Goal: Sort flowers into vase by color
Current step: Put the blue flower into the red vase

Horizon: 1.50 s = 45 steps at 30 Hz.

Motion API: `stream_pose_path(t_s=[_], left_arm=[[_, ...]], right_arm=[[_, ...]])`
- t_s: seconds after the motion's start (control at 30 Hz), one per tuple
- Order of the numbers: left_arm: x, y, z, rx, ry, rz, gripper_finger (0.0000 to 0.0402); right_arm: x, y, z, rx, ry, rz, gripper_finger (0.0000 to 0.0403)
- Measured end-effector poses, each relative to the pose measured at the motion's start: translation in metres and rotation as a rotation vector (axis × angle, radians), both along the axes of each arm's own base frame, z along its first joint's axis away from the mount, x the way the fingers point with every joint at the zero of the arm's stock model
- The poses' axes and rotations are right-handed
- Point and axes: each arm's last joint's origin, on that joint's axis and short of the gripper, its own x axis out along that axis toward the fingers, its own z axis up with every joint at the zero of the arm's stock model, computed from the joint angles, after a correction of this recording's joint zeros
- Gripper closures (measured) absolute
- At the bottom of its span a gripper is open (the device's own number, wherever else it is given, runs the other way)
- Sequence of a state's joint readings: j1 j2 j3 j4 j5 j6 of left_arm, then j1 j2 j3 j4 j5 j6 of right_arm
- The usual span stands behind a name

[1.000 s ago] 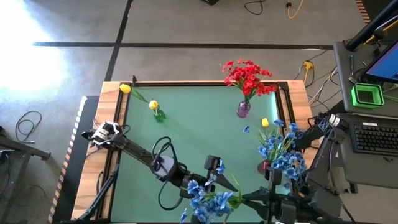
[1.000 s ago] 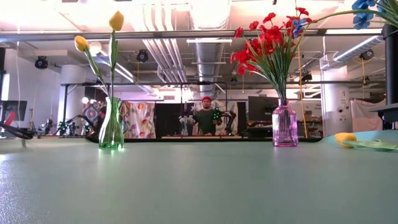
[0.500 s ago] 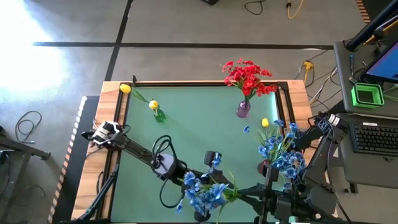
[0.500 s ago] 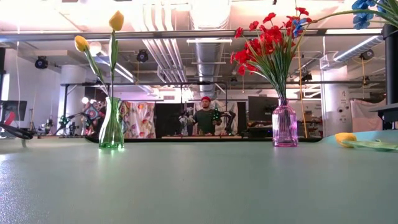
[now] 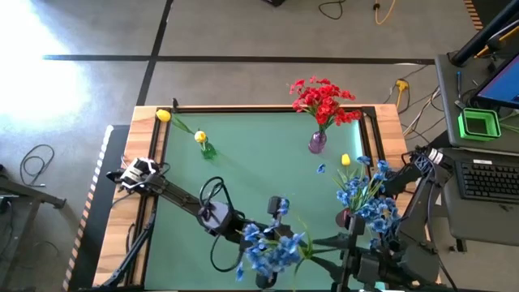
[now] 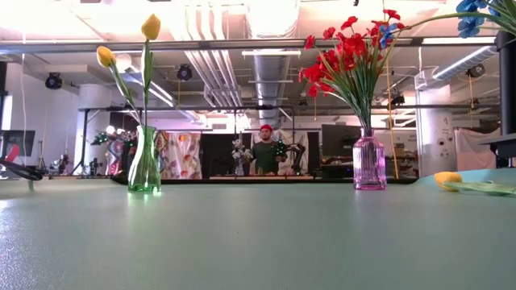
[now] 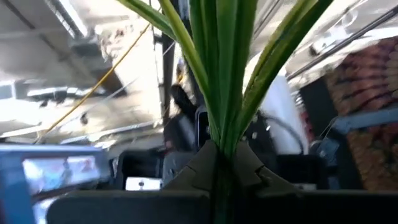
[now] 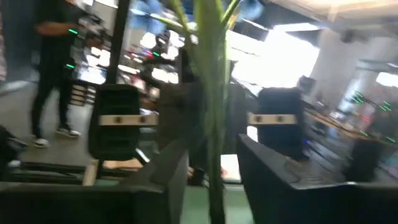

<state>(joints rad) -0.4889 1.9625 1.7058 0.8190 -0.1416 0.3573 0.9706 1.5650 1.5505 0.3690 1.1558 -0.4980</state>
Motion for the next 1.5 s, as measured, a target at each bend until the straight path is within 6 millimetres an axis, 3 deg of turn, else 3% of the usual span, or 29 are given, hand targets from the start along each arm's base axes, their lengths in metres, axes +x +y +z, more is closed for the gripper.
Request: stream_pose_path(t_s=[0.23,0.5,0.67,1.03,1.37,1.5], left_arm=[[0.004,-0.002,-0.010,-0.015,0.136,0.131,0.0400],[0.000,-0.006,-0.016,0.028,0.305,0.212,0.0400],[-0.002,-0.007,-0.014,0.007,0.309,0.200,0.0400],[-0.010,-0.005,-0.011,0.049,0.402,0.194,0.0400],[-0.037,-0.003,0.012,0.059,0.459,0.160,0.0400],[-0.041,-0.004,0.012,0.070,0.498,0.153,0.0400]], right_arm=[[-0.014,0.005,-0.001,0.001,0.043,-0.115,0.0210],[-0.036,0.015,0.002,0.030,0.072,-0.180,0.0178],[-0.042,0.018,-0.001,0.032,0.088,-0.210,0.0172],[-0.037,0.029,-0.015,0.042,0.089,-0.218,0.0177],[-0.024,0.052,-0.052,-0.052,0.120,-0.182,0.0177],[-0.021,0.060,-0.070,-0.023,0.133,-0.056,0.0177]])
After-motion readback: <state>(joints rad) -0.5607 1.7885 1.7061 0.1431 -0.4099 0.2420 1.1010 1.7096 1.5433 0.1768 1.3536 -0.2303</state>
